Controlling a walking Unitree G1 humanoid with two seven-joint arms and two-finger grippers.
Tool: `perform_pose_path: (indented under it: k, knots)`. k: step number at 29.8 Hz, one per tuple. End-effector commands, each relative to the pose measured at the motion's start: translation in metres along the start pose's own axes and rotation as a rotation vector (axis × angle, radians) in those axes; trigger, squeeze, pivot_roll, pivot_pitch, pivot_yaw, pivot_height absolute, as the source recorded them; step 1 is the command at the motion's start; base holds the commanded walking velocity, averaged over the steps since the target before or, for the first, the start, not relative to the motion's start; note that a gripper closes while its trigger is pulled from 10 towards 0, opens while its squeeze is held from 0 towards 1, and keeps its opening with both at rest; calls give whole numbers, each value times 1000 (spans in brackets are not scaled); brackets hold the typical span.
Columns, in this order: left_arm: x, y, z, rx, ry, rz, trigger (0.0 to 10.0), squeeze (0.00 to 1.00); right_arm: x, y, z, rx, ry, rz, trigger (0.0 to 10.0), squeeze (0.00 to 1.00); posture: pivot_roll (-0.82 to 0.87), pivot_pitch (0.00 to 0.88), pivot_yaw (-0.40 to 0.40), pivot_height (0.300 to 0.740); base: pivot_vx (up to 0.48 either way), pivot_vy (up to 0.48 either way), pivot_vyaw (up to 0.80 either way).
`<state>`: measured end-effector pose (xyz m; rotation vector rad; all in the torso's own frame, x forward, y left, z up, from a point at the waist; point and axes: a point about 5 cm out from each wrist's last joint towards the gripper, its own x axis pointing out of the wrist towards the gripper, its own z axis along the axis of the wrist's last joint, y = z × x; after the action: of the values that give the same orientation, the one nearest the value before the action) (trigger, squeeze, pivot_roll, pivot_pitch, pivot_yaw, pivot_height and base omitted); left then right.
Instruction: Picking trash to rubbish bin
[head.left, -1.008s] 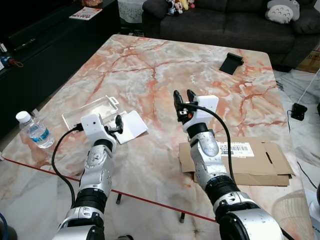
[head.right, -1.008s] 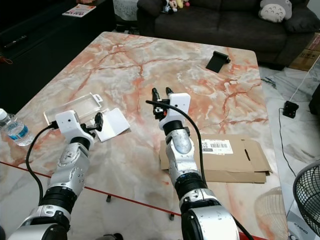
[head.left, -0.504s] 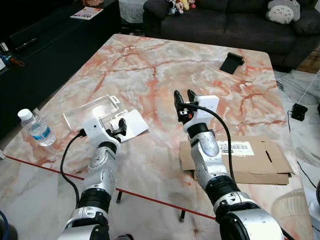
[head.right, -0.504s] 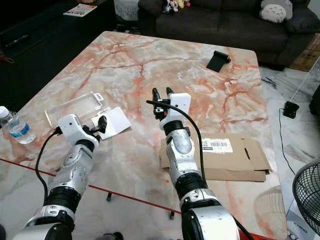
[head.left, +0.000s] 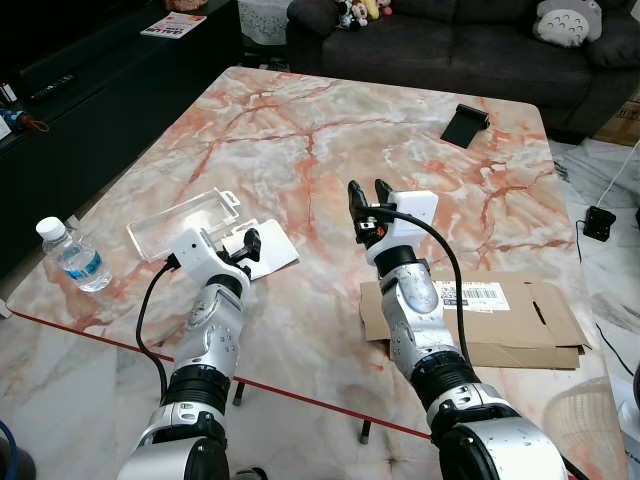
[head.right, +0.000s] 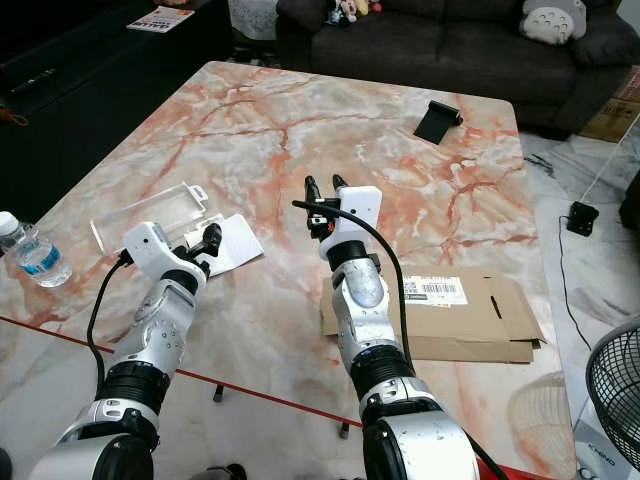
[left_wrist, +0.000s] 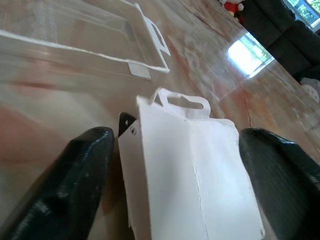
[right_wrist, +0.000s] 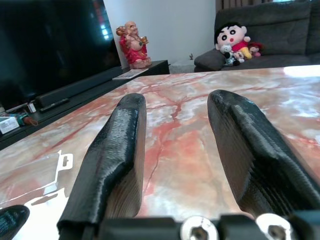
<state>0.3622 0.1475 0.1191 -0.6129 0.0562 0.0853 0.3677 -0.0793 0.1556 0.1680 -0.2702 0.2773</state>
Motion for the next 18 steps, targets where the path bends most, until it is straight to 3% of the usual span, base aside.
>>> perform_pose_path:
  k: [1, 18]
  knots:
    - [2, -4, 3, -17, 0, -6, 0, 0, -1, 0, -1, 3, 5, -4, 10000, 0, 119, 115, -6, 740, 0, 0, 0]
    - [4, -7, 5, -32, 13, -10, 0, 0, -1, -2, -2, 3, 11, -12, 10000, 0, 118, 113, -4, 740, 0, 0, 0]
